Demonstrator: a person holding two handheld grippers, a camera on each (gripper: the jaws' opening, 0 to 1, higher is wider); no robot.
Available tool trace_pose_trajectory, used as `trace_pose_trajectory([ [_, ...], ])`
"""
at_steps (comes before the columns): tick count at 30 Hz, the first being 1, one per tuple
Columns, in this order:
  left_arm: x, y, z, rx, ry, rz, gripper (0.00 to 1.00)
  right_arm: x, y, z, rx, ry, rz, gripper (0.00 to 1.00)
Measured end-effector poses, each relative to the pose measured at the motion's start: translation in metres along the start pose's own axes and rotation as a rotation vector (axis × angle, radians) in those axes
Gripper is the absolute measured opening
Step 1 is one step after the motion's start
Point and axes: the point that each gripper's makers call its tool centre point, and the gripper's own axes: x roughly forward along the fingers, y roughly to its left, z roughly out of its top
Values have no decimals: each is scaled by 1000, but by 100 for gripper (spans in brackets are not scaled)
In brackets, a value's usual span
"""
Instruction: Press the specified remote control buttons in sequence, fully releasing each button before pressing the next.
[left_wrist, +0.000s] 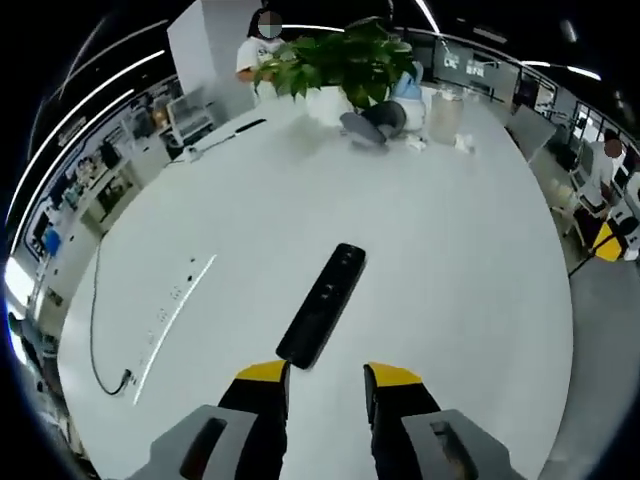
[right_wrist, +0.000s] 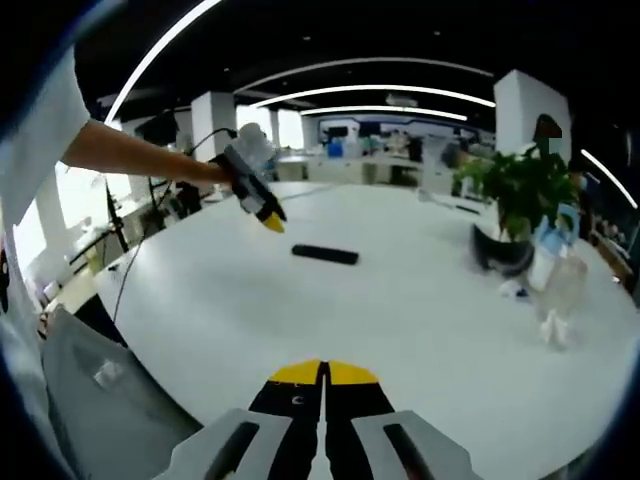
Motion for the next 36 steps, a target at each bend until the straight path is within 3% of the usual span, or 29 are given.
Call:
trace_pose_trajectory([
  [4, 12, 1, -7, 42, 76, -46, 32, 1, 0, -2, -6, 12, -1, 0],
  [10, 27, 11, -5, 93, 101, -57, 32, 2, 0, -4, -6, 26, -6, 0],
  [14, 37, 16, -9, 147, 149, -71, 34, 2, 1, -6, -10, 37, -4, 0],
  [21, 48, 16, -9, 152, 173, -116, 35, 3, 0, -9, -15, 52, -10, 0],
  [25, 57, 16, -14, 187, 197, -118, 36, 3, 1, -10, -12, 60, -9, 0],
  [32, 69, 17, -25, 186, 249, -152, 39, 4, 0, -11, -13, 66, -15, 0],
  [35, 70, 11, -27, 196, 257, -198, 38, 4, -1, -12, -15, 74, -16, 0],
  [36, 69, 12, -27, 181, 259, -184, 38, 4, 0, -12, -17, 74, -16, 0],
])
